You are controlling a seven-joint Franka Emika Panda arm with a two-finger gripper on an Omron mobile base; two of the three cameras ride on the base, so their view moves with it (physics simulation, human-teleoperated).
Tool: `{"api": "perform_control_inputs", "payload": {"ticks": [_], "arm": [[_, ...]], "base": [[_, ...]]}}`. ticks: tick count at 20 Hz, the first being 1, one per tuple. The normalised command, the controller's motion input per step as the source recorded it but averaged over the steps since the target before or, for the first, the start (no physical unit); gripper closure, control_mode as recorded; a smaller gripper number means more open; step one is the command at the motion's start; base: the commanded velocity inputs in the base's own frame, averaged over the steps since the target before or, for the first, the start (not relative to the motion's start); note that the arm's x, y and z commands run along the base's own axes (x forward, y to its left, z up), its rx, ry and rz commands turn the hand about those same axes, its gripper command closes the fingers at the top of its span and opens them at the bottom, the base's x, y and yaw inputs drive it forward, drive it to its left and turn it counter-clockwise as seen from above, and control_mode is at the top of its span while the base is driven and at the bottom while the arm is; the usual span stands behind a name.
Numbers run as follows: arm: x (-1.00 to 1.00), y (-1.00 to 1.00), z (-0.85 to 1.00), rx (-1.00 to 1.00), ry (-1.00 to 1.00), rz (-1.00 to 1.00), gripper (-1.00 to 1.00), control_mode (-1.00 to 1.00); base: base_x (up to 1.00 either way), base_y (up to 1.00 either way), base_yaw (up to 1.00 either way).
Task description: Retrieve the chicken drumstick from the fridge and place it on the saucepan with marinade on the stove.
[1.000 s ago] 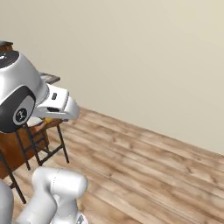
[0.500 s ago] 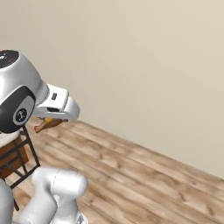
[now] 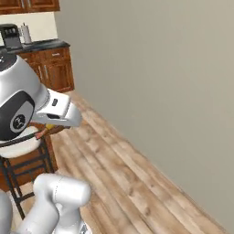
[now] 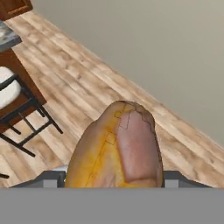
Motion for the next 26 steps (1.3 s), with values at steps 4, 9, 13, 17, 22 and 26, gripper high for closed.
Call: {"api": "perform_control_inputs", "payload": {"ticks": [4, 9, 13, 17, 22, 26], "arm": [[0.0, 0.0, 0.0, 0.0, 0.0, 0.0, 1.0, 1.0], [0.0, 0.0, 0.0, 0.0, 0.0, 0.0, 1.0, 1.0], [0.0, 0.0, 0.0, 0.0, 0.0, 0.0, 1.0, 1.0], [0.0, 0.0, 0.0, 0.0, 0.0, 0.0, 1.0, 1.0], [0.0, 0.0, 0.0, 0.0, 0.0, 0.0, 1.0, 1.0], [0.0, 0.0, 0.0, 0.0, 0.0, 0.0, 1.0, 1.0]], "base": [[0.87, -0.14, 0.81], [0.88, -0.13, 0.8], [0.89, -0.19, 0.78], [0.88, -0.41, 0.69], [0.53, -0.97, 0.26], [0.2, -1.0, 0.0]]}}
